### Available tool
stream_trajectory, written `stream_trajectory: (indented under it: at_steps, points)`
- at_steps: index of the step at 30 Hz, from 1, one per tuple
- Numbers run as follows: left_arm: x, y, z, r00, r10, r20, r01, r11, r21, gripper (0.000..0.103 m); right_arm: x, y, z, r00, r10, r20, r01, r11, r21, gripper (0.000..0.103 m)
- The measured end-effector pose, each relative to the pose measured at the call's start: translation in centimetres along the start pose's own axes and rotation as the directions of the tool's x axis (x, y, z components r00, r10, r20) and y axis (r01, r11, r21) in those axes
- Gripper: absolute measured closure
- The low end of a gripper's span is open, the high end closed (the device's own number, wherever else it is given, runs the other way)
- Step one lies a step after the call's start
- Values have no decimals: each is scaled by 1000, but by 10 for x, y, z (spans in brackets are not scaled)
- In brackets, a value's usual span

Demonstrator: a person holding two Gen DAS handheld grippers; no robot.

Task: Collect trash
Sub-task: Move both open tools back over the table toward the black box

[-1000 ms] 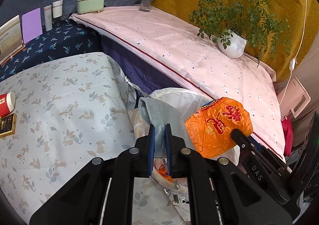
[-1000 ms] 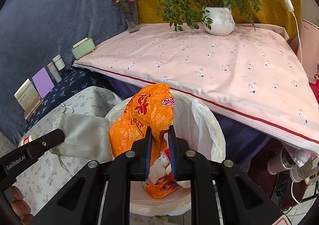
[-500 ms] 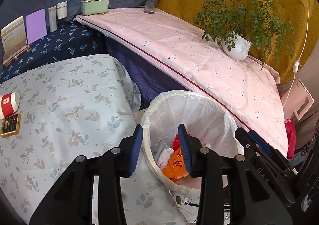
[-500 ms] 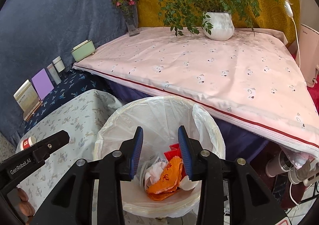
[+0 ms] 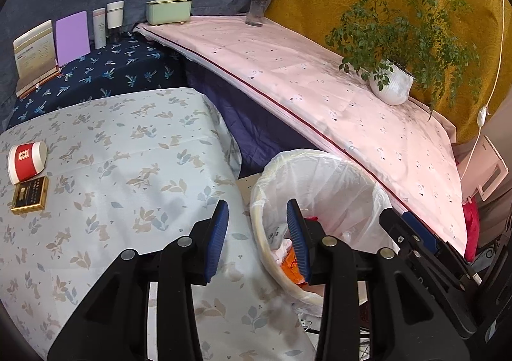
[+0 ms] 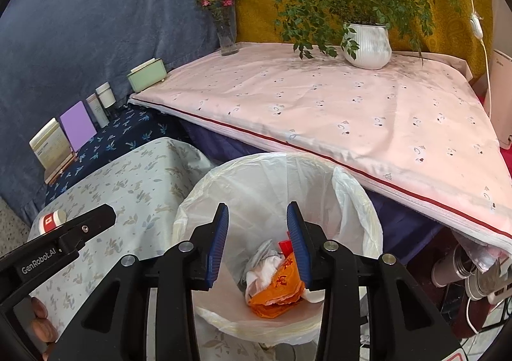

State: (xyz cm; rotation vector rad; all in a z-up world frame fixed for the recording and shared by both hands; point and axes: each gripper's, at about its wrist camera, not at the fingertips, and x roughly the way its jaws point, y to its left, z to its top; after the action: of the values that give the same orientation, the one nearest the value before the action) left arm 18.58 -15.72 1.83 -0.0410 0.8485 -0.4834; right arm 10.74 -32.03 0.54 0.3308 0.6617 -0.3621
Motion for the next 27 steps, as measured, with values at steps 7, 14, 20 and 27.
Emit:
stream_trajectory:
  at_steps: [7, 14, 20, 27]
  points:
    - [-10, 28, -1, 999, 38, 9, -38, 998, -41, 59, -2, 24, -3, 1000, 27, -8, -27, 999, -38, 65]
    - [-22, 66, -5, 994, 108, 23, -106, 990, -93, 45, -1, 55, -10, 997, 66, -27, -68, 995, -73, 65]
    - [-30, 108, -10, 985, 172, 19, -167, 974, -155, 36, 1, 87, -18, 994, 97, -41, -101, 989, -112, 59]
    - [-40, 158, -17, 967, 255, 12, -246, 943, -223, 25, 7, 125, -28, 989, 133, -69, -142, 977, -156, 58]
